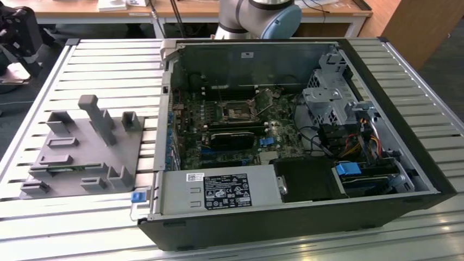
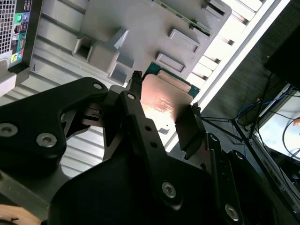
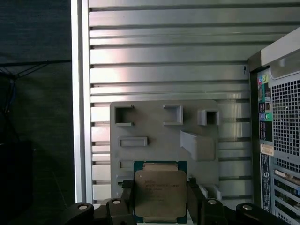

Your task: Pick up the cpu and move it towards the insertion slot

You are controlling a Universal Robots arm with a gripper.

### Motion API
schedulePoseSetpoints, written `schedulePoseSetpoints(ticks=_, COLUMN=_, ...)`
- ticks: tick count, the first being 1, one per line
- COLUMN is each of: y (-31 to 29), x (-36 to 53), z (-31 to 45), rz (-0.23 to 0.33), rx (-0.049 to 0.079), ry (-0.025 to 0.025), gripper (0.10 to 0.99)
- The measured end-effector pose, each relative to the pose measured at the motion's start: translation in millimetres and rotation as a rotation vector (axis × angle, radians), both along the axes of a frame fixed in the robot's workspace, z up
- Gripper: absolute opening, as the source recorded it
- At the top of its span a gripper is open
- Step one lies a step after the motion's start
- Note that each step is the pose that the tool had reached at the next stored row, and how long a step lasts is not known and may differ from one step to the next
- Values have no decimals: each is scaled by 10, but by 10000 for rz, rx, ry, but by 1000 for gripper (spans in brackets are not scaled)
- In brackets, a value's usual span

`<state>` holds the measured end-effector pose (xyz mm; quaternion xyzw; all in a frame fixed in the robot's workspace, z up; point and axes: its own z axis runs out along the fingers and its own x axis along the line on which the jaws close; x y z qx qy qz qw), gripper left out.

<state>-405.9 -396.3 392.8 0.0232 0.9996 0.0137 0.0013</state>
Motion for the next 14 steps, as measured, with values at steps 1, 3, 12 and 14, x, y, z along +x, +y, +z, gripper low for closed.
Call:
schedulePoseSetpoints(ticks=1, y=0, x=13, z=1, rz=0, rx=0, ry=1, gripper=537)
schedulePoseSetpoints(ticks=3, y=1, x=43, z=1, rz=0, rx=0, ry=1, gripper=537)
schedulePoseSetpoints(ticks=12, y=1, x=147, z=0, rz=0, rx=0, ry=0, gripper=537)
schedulePoseSetpoints(ticks=14, y=1, x=168, z=0, rz=0, rx=0, ry=0, gripper=537)
